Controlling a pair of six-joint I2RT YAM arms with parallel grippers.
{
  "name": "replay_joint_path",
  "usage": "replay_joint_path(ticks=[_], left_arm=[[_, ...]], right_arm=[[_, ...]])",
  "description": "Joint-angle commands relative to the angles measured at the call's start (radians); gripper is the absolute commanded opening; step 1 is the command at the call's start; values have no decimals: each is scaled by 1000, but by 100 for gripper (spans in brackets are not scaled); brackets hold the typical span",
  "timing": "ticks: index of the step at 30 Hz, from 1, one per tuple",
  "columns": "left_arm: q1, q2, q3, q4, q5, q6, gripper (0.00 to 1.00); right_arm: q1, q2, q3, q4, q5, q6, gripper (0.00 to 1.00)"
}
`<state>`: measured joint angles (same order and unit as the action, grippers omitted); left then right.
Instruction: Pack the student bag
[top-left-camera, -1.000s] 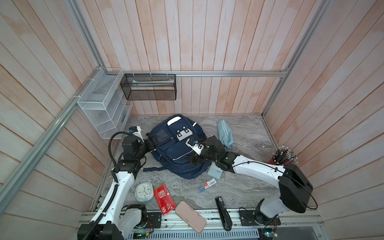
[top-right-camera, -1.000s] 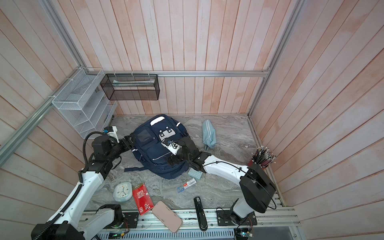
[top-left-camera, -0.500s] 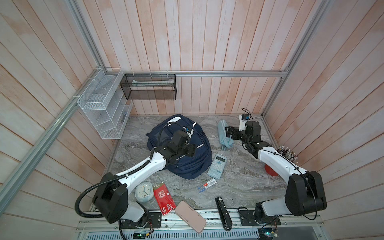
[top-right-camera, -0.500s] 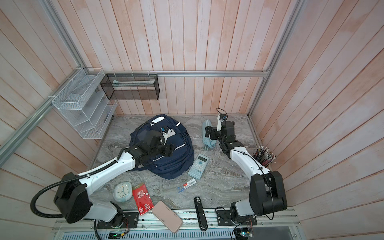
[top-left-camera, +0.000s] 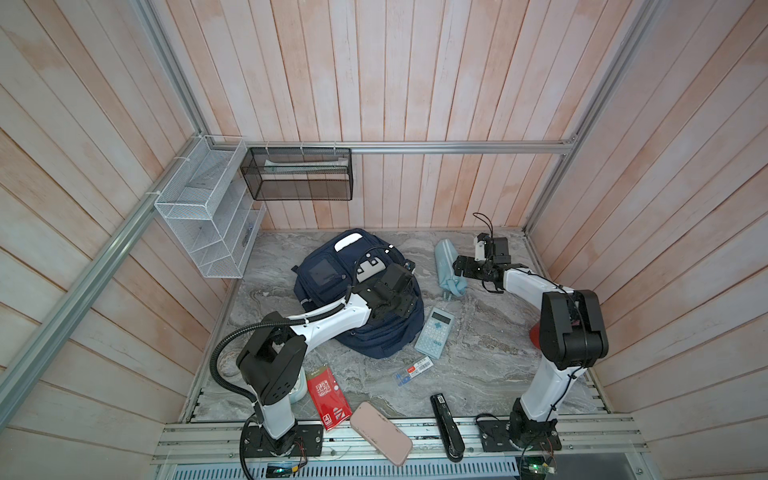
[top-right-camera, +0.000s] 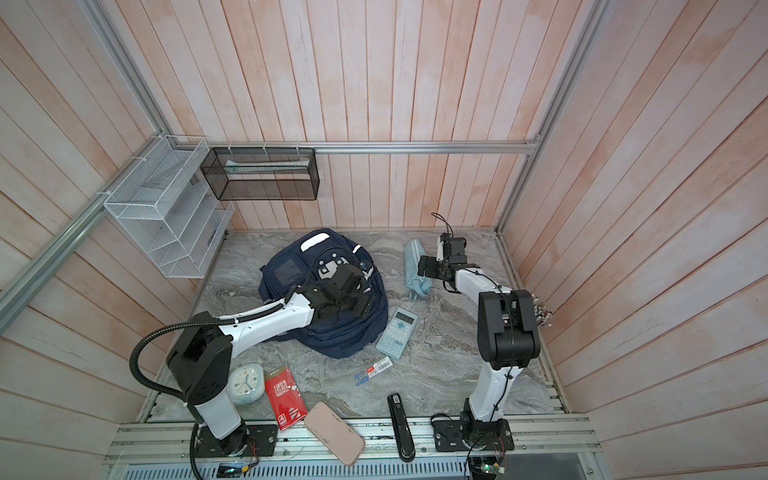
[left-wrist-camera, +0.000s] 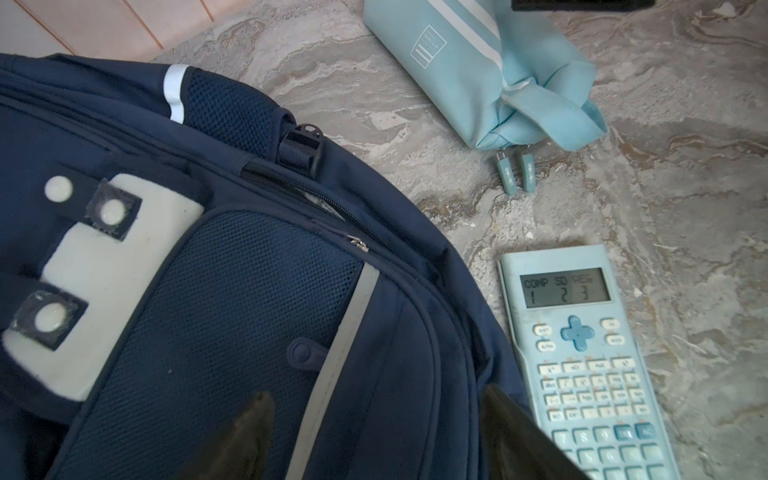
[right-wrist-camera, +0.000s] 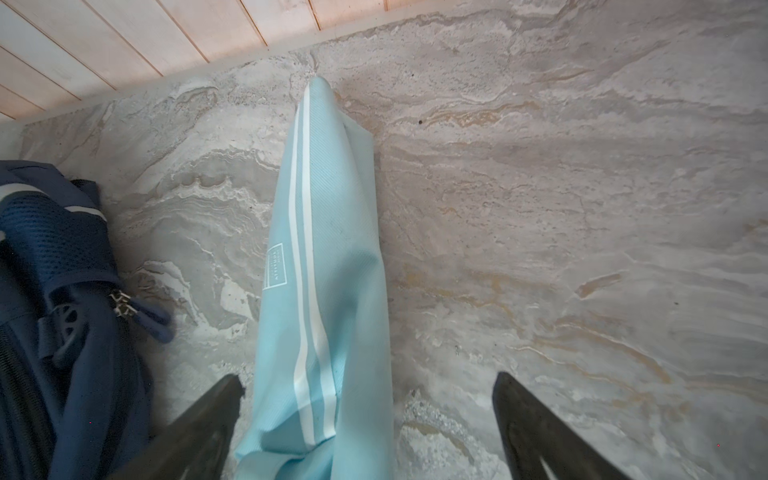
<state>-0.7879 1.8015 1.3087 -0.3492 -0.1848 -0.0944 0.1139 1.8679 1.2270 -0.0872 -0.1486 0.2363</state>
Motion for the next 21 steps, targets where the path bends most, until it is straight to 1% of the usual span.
replay_joint_path(ticks=[1, 4, 6, 7, 8, 9, 10, 11, 12, 13, 15, 16, 17, 21], left_arm=[[-5, 54, 20, -30, -33, 41, 81], [-7, 105, 44, -63, -64, 43, 82], [-7, 136, 59, -83, -92, 41, 81], [-7, 149, 65, -86, -98, 43, 77], [-7, 158, 72, -90, -99, 42, 72], [-5, 162, 84, -97, -100, 34, 59], [-4, 162, 94, -101, -97, 25, 31], [-4, 156, 104, -107, -102, 24, 2], [-4, 146, 117, -114, -116, -4, 0], [-2, 134, 123, -119, -130, -16, 0], [5, 98, 142, -132, -140, -28, 0], [13, 77, 154, -142, -135, -36, 0], [22, 56, 160, -148, -122, -42, 0], [89, -53, 163, -136, 7, -56, 0]], right_arm=[[-3, 51, 52, -59, -49, -6, 93], [-3, 82, 62, -60, -83, -6, 92], [-3, 97, 60, -49, -98, -5, 89], [-3, 105, 60, -44, -108, -3, 84], [-3, 110, 64, -43, -118, -2, 77], [-3, 115, 68, -48, -127, 2, 64], [-5, 116, 69, -49, -140, 7, 51], [-4, 112, 67, -50, -150, 7, 39], [-4, 101, 61, -49, -151, 10, 27], [-5, 86, 50, -44, -157, 11, 17], [-4, 44, 24, -34, -154, 11, 4], [-5, 19, 7, -24, -158, 15, 0], [-4, -5, -6, -17, -165, 16, 0], [7, -99, -54, -10, -227, 14, 0]])
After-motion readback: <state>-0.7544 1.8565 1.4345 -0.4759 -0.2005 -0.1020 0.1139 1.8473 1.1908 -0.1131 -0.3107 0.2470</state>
